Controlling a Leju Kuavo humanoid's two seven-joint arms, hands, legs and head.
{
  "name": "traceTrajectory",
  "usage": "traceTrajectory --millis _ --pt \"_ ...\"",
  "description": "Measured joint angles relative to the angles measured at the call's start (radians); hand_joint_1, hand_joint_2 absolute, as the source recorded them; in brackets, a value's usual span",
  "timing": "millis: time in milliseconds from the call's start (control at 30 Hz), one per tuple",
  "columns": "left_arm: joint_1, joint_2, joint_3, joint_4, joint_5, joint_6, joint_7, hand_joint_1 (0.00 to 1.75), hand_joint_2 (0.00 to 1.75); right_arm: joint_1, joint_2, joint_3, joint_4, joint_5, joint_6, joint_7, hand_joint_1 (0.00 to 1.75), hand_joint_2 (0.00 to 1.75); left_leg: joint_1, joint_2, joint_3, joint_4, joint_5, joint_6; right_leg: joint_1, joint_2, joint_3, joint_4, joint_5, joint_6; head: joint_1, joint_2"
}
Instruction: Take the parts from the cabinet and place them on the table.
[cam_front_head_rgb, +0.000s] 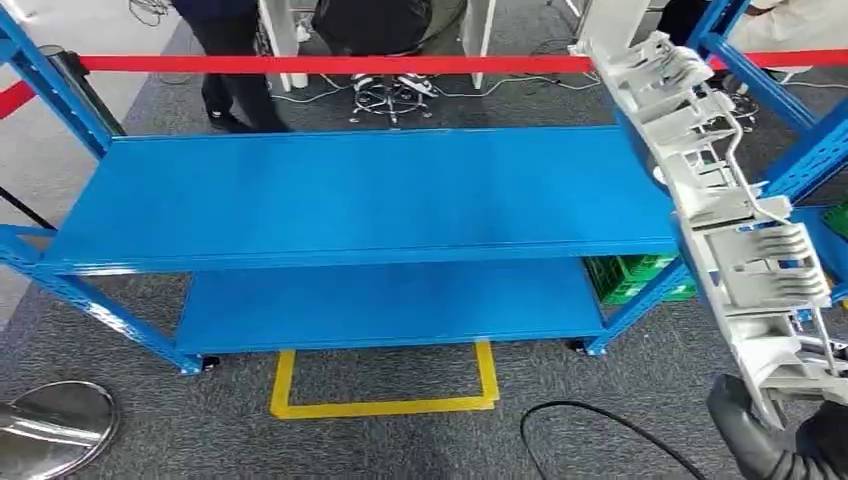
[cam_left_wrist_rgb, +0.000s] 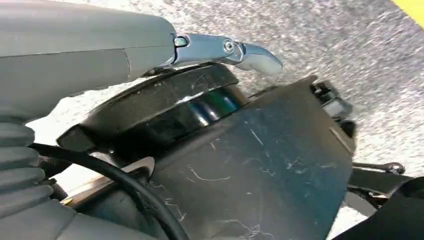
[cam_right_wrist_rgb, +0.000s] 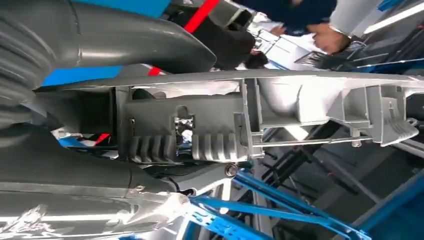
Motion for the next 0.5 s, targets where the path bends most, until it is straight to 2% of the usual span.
traceTrajectory --millis 33,67,100,133,167,200,267,300,333,367,400,433,467,500 --pt "0.000 -0.001 0.000 0.000 0.000 -0.001 0.000 0.00 1.75 0.000 0.000 0.000 0.000 0.000 0.000 0.000 1.75 1.75 -0.005 0.001 -0.014 0.000 0.010 0.001 0.004 0.000 0.025 -0.010 0.035 -0.007 0.000 0.000" --pt "0.000 -0.002 0.000 0.000 0.000 -0.001 0.000 0.00 1.75 0.000 0.000 0.000 0.000 0.000 0.000 0.000 1.75 1.75 -0.008 0.001 -0.024 0.000 0.018 0.002 0.007 0.000 0.056 -0.042 0.065 -0.014 0.000 0.000" --pt "0.000 -0.004 0.000 0.000 0.000 0.000 0.000 0.00 1.75 0.001 0.000 -0.001 0.000 -0.005 -0.001 0.000 1.75 1.75 -0.013 0.001 -0.037 0.000 0.030 0.002 0.014 0.001 0.126 -0.131 0.096 -0.028 -0.001 0.000" --pt "0.000 -0.007 0.000 0.000 0.000 0.000 0.001 0.00 1.75 0.005 0.000 -0.005 -0.004 -0.011 -0.001 0.000 1.75 1.75 -0.013 0.000 -0.042 0.002 0.038 0.002 0.023 0.001 0.200 -0.228 0.088 -0.043 -0.001 0.000" --pt "-0.001 -0.009 0.001 0.000 0.001 0.002 0.004 0.00 1.75 0.007 0.000 -0.010 -0.009 -0.019 0.000 -0.002 1.75 1.75 -0.019 -0.001 -0.049 0.002 0.043 -0.002 0.026 -0.002 0.255 -0.309 0.053 -0.053 0.000 0.000" --pt "0.000 -0.010 0.002 0.000 0.003 -0.001 0.009 0.00 1.75 0.007 0.000 -0.017 -0.013 -0.028 0.002 -0.006 1.75 1.75 -0.018 -0.001 -0.051 0.004 0.051 -0.007 0.026 -0.001 0.269 -0.347 0.042 -0.043 0.000 0.000" --pt "-0.001 -0.009 0.005 0.000 0.008 -0.007 0.019 0.00 1.75 0.010 0.003 -0.027 -0.014 -0.035 0.010 -0.011 1.75 1.75 -0.015 0.001 -0.056 0.002 0.065 -0.016 0.030 0.001 0.251 -0.344 0.050 -0.048 0.000 0.000" --pt "-0.001 -0.008 0.006 0.000 0.010 -0.009 0.021 0.00 1.75 0.011 0.007 -0.032 -0.014 -0.036 0.010 -0.012 1.75 1.75 -0.019 0.000 -0.057 0.001 0.068 -0.021 0.024 0.000 0.247 -0.351 0.060 -0.054 0.000 0.000" --pt "-0.001 -0.006 0.007 0.000 0.010 -0.011 0.022 0.00 1.75 0.009 0.011 -0.035 -0.015 -0.037 0.011 -0.013 1.75 1.75 -0.018 0.000 -0.064 0.012 0.044 -0.030 0.019 -0.004 0.240 -0.354 0.071 -0.060 0.000 0.000" --pt "-0.001 -0.006 0.008 0.000 0.011 -0.011 0.022 0.00 1.75 0.010 0.014 -0.038 -0.018 -0.038 0.013 -0.013 1.75 1.75 -0.017 0.000 -0.077 0.050 -0.008 -0.037 0.017 -0.004 0.230 -0.354 0.079 -0.067 -0.003 0.000" --pt "-0.002 -0.005 0.009 0.000 0.011 -0.011 0.022 0.00 1.75 0.014 0.017 -0.040 -0.019 -0.038 0.013 -0.012 1.75 1.75 -0.014 0.000 -0.098 0.117 -0.069 -0.044 0.017 -0.004 0.220 -0.354 0.088 -0.068 -0.003 0.000" --pt "-0.003 -0.005 0.010 0.000 0.011 -0.010 0.021 0.00 1.75 0.016 0.019 -0.043 -0.019 -0.038 0.013 -0.011 1.75 1.75 -0.012 0.000 -0.116 0.187 -0.117 -0.050 0.017 -0.004 0.215 -0.354 0.097 -0.068 -0.003 0.000" --pt "-0.003 -0.004 0.011 0.000 0.012 -0.010 0.017 0.00 1.75 0.018 0.022 -0.048 -0.019 -0.038 0.013 -0.011 1.75 1.75 -0.011 0.000 -0.131 0.253 -0.146 -0.054 0.017 -0.004 0.202 -0.352 0.107 -0.068 -0.003 0.000" --pt "-0.004 -0.004 0.013 0.000 0.012 -0.009 0.016 0.00 1.75 0.022 0.023 -0.051 -0.019 -0.039 0.013 -0.010 1.75 1.75 -0.010 0.000 -0.132 0.291 -0.144 -0.056 0.016 -0.004 0.189 -0.350 0.116 -0.066 -0.003 0.000"
